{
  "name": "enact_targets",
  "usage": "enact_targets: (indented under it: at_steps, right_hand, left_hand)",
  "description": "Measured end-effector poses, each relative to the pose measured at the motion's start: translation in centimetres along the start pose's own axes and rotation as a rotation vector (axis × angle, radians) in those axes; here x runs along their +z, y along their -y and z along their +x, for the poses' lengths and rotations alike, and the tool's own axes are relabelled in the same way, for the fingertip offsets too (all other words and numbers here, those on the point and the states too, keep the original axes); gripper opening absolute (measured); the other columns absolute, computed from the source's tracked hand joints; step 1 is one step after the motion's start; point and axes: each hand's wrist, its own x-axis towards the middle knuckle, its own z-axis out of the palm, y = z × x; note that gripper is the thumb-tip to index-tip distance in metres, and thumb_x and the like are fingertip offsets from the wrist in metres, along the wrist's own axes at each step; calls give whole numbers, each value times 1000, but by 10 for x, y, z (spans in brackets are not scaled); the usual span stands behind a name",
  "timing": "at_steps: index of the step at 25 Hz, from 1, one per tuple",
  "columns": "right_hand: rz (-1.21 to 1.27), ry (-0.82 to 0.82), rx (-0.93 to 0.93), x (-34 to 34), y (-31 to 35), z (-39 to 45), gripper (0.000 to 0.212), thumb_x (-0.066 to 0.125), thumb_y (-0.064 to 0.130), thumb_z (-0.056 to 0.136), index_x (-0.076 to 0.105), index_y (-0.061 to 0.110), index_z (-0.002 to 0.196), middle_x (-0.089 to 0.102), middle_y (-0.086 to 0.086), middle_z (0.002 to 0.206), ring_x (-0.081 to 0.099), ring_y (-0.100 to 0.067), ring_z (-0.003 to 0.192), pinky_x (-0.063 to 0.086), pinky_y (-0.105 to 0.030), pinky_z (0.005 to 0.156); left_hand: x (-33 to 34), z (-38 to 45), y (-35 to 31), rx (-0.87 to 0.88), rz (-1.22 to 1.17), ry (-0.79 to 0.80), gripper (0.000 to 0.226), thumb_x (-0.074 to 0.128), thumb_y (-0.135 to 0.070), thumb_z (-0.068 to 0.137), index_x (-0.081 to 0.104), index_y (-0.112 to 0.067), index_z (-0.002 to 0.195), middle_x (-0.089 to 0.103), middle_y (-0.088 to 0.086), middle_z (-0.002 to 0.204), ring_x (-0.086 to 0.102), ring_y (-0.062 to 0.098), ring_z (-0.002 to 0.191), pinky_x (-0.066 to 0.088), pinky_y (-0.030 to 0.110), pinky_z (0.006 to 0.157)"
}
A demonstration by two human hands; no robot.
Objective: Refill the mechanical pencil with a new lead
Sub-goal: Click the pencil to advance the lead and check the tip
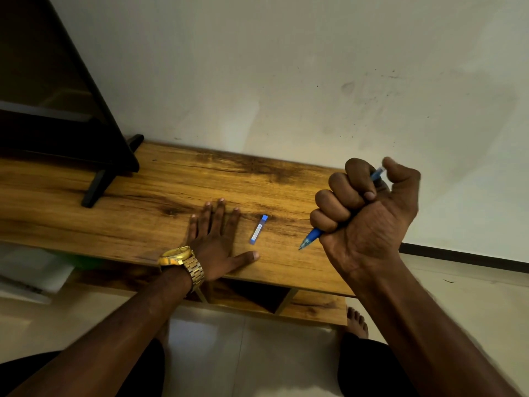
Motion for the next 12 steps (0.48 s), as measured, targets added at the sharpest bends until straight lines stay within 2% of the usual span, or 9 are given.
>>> enact_targets:
  at_steps: [2,5,7,12]
  right_hand:
    - [1,8,-3,-1,0,0,47,29,54,99,23,23,64,15,8,55,10,-10,46,13,-20,45]
    - [-35,3,-19,-3,1,0,43,25,44,101,23,23,63,15,8,56,10,-10,46,14,-19,46]
    - [-26,20,-20,-3,0,0,43,30,49,97,24,23,63,16,8,55,11,-10,47,14,-20,46]
    - [-37,9,-6,-4,-2,0,50,17,50,106,24,23,64,16,8,56,12,-10,47,15,-20,45]
  left_hand:
    - [1,0,1,1,-4,-1,124,31,-100,77,-25,-34,166,-40,6,172,-31,37,161,-11,60,129]
    - [2,1,2,6,1,-4,124,30,-101,77,-25,-34,165,-41,6,171,-31,37,161,-11,61,129]
    - [2,2,2,3,11,-4,124,29,-101,76,-26,-34,165,-41,6,171,-31,37,161,-11,61,129]
    - [3,2,2,2,8,2,125,28,-102,76,-25,-33,165,-41,6,171,-31,37,161,-12,61,128]
